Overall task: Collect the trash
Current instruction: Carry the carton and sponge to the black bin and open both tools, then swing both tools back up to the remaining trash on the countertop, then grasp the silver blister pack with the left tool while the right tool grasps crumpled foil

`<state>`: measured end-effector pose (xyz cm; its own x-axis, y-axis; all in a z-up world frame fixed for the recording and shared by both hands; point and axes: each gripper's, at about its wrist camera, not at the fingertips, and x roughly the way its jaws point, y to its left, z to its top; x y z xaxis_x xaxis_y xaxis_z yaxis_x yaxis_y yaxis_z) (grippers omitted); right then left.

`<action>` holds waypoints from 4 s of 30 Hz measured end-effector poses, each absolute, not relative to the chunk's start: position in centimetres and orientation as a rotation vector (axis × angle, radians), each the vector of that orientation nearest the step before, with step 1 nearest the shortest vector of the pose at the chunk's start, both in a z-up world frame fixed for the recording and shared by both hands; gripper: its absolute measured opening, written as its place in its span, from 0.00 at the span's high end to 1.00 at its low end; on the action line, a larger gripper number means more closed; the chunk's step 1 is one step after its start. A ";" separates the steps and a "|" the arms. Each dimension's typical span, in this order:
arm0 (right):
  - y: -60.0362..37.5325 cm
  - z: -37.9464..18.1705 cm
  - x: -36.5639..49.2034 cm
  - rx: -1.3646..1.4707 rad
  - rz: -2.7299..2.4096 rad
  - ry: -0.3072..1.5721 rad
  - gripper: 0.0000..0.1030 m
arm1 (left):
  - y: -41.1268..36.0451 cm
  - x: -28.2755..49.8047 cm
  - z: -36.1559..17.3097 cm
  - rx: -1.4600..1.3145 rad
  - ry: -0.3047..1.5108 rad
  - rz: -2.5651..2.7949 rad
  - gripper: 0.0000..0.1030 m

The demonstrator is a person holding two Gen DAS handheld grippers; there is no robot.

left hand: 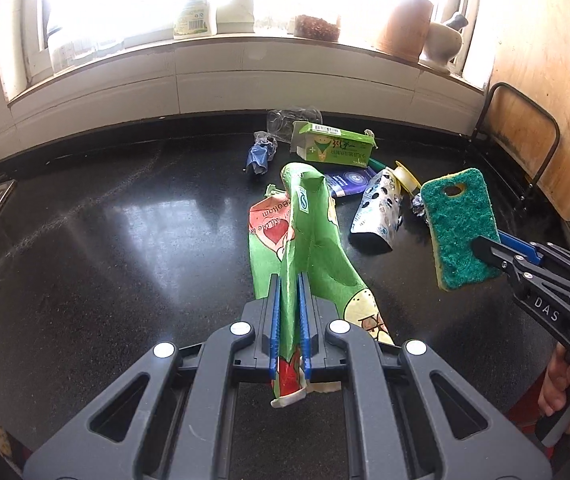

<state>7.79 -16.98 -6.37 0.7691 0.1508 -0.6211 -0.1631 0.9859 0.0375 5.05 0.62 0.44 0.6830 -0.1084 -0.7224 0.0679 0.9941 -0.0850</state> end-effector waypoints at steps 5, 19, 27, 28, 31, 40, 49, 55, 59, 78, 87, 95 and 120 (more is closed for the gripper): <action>-14.4 -5.1 7.4 -0.038 0.231 0.649 0.78 | 2.9 3.4 1.7 -0.074 0.777 -0.053 0.93; 9.8 -4.7 1.7 -0.187 0.813 0.653 0.78 | 20.9 -13.5 2.2 -0.250 0.708 0.407 0.93; 25.1 -8.4 -6.4 -0.316 1.165 0.750 0.78 | 30.6 -25.8 -3.6 -0.402 0.797 0.690 0.93; 26.8 -9.4 -7.4 -0.336 1.195 0.776 0.78 | 31.6 -27.0 -4.7 -0.424 0.813 0.711 0.93; 31.2 -12.7 -9.9 -0.416 1.250 0.848 0.78 | 34.0 -29.7 -8.3 -0.485 0.860 0.747 0.93; 38.4 -22.9 -11.5 -0.631 1.228 1.005 0.78 | 38.8 -31.7 -20.5 -0.658 0.980 0.756 0.93; 41.8 -27.7 -10.8 -0.702 1.176 1.066 0.77 | 40.3 -31.0 -25.3 -0.729 0.995 0.741 0.92; 42.1 -27.9 -10.2 -0.676 1.171 1.065 0.23 | 40.6 -31.0 -26.0 -0.725 1.012 0.744 0.66; 41.7 -27.6 -10.1 -0.651 1.200 1.066 0.22 | 40.3 -32.2 -25.2 -0.707 0.960 0.807 0.18; 33.1 -16.7 -10.1 -0.445 1.273 0.944 0.17 | 36.9 -30.3 -14.8 -0.563 0.795 0.718 0.18; 13.4 -5.4 -2.6 -0.193 0.895 0.714 0.14 | 26.2 -19.5 -4.7 -0.325 0.681 0.413 0.11; -9.3 -2.3 1.2 -0.052 0.445 0.605 0.14 | 10.4 -7.2 -0.4 -0.134 0.665 0.019 0.11; -24.6 -6.2 7.1 -0.002 0.233 0.649 0.14 | -7.0 6.3 -1.6 0.105 0.733 -0.290 0.11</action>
